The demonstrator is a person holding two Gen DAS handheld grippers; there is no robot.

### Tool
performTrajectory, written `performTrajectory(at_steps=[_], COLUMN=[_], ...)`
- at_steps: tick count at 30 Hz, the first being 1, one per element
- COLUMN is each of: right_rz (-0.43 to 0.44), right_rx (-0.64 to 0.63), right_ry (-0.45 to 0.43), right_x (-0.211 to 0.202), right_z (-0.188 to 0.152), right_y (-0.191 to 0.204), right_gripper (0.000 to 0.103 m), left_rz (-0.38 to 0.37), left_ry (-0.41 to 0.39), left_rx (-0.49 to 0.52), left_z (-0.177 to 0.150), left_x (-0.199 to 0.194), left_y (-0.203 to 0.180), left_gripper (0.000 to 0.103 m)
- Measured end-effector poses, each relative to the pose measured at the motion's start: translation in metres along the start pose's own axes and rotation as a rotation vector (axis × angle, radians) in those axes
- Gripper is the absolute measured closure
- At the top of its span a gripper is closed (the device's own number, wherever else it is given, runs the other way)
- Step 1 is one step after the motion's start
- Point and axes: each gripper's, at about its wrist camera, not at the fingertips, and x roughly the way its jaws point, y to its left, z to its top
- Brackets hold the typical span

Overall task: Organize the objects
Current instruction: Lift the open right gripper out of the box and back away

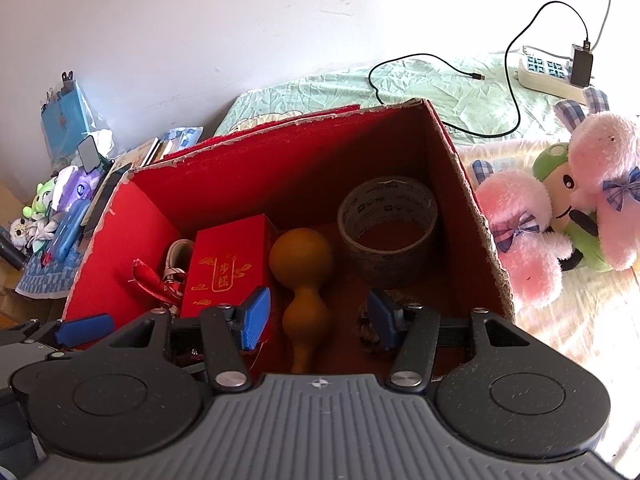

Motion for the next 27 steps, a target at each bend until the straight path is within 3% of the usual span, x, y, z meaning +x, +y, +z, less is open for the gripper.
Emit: performTrajectory(at_steps=[19, 21, 27], right_rz=[0.021, 0.018, 0.021], right_rx=[0.014, 0.015, 0.021], right_ry=[-0.005, -0.006, 0.004], right_x=[0.009, 0.009, 0.012], right_z=[-0.001, -0.001, 0.001], right_y=[-0.002, -0.002, -0.003], right_gripper=[0.041, 0.041, 0.042], left_rz=[-0.043, -0.022, -0.02], left_ry=[0.051, 0.06, 0.061], left_rx=[0.0, 0.004, 0.005], left_z=[0.004, 0.005, 0.007], left_x=[0.009, 0.01, 0.011], left_y=[0.004, 0.004, 0.004], left_gripper=[0.007, 0.001, 0.001])
